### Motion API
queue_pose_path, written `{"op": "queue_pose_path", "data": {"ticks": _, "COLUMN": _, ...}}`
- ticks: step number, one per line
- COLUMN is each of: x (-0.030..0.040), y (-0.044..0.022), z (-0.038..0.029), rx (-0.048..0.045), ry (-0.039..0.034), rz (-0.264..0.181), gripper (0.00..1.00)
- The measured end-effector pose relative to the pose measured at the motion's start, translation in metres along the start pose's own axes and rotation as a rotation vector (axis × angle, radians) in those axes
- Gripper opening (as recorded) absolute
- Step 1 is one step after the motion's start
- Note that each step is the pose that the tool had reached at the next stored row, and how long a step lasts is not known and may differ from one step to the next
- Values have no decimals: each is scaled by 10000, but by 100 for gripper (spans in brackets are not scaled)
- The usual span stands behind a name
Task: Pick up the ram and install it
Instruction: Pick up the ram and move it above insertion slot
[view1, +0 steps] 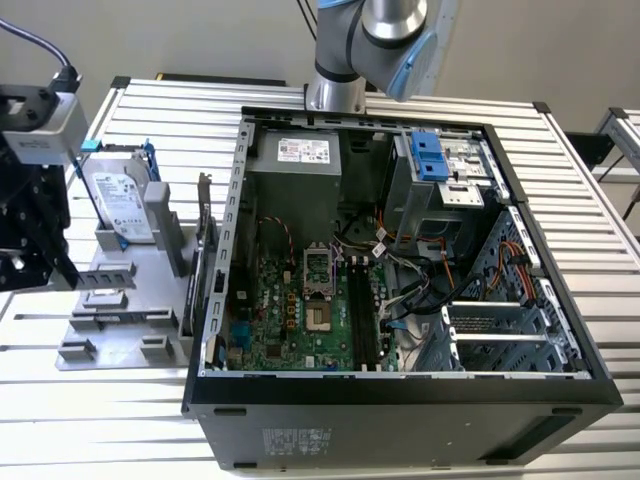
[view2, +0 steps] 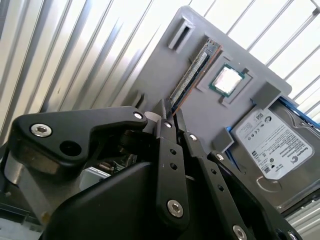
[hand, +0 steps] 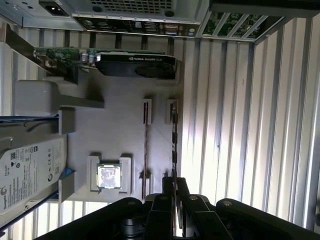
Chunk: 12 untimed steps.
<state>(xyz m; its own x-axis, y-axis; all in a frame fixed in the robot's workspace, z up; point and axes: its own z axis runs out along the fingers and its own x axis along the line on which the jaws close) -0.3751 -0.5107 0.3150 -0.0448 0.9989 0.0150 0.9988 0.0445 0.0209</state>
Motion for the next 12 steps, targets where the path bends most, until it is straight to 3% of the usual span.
{"op": "queue_pose_path", "data": {"ticks": 12, "x": 2, "y": 2, "z": -110, "rx": -1, "ry": 0, "rz": 0, "gripper": 0}}
